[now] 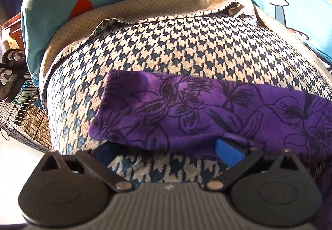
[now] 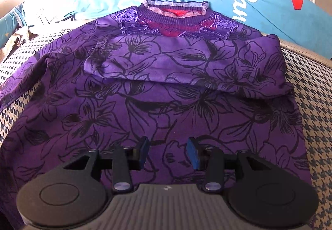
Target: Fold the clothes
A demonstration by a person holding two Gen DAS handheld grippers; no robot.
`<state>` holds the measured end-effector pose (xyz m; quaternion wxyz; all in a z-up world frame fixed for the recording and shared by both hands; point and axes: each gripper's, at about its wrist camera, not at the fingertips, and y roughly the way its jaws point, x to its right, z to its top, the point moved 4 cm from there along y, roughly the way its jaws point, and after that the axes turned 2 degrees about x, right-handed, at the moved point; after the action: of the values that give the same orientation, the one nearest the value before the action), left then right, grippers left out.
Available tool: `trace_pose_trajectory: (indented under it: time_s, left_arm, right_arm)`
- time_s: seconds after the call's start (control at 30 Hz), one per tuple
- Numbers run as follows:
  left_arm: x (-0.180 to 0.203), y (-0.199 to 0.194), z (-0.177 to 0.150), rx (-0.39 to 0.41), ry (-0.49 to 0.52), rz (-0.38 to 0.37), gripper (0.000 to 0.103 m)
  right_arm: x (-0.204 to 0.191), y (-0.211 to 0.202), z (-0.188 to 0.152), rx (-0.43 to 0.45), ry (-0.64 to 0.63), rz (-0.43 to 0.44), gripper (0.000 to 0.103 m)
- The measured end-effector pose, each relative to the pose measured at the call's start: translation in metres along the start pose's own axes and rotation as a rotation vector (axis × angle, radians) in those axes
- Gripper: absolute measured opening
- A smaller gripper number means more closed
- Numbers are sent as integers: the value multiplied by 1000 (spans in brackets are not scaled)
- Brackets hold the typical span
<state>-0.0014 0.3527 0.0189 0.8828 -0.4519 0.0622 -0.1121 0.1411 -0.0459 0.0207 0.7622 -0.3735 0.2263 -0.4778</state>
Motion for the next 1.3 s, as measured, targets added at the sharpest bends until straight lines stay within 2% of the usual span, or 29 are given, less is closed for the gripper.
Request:
trace_pose_trajectory:
  time_s: [0.07,0.13,0.2,0.3,0.37,0.4,0.47,0.67,0.77,0.8,0.83,0.87,0.9,1.0,1.13,1.3]
  left_arm:
    - [-2,1,3,14,-22,-2,100]
    - [-4,1,5,30,-39,-6,93]
    - [-4,-2,7,47,-51,-22,79]
    - [-7,-6,9,51,-81,-52,70]
    - [-13,-8,9,38,-131,-85,72]
    - [-16,-9,10,30,-158,-103,85]
    - [-19,-9,11,24,-176,-108,94]
    - [-29,1,16,25,-213,-74,91]
    - [-30,3,17,41,-210,-60,79]
    - [-28,2,17,42,-207,-75,68]
    - [-27,1,18,42,-204,-90,62]
    - [-26,1,18,43,-201,-105,49]
    - [-24,0,18,44,-198,-120,40]
    - [-19,-2,19,43,-189,-168,22]
    - [-4,-10,16,39,-152,-258,20]
    - [37,-38,5,48,-14,-443,20]
  right_arm:
    - [-2,1,0,-2,-7,-1,41]
    - [-3,2,-1,-4,-14,-3,41]
    - [-5,3,-1,-6,-19,-5,41]
    - [-6,5,-1,-7,-26,-10,41]
    - [-7,5,-2,-6,-30,-13,41]
    - [-8,5,-2,-5,-32,-14,41]
    - [-8,6,-2,-5,-36,-15,41]
    - [-10,7,-2,-4,-49,-20,42]
    - [-11,7,-2,-4,-53,-20,42]
    - [-11,7,-1,-4,-54,-20,42]
    - [-12,7,-1,-4,-56,-21,42]
    - [-12,7,-1,-4,-57,-22,42]
    - [-12,7,-1,-4,-58,-23,42]
    - [-13,7,-1,-2,-60,-23,42]
    - [-14,8,-1,0,-58,-25,42]
    - [-13,8,0,2,-50,-25,42]
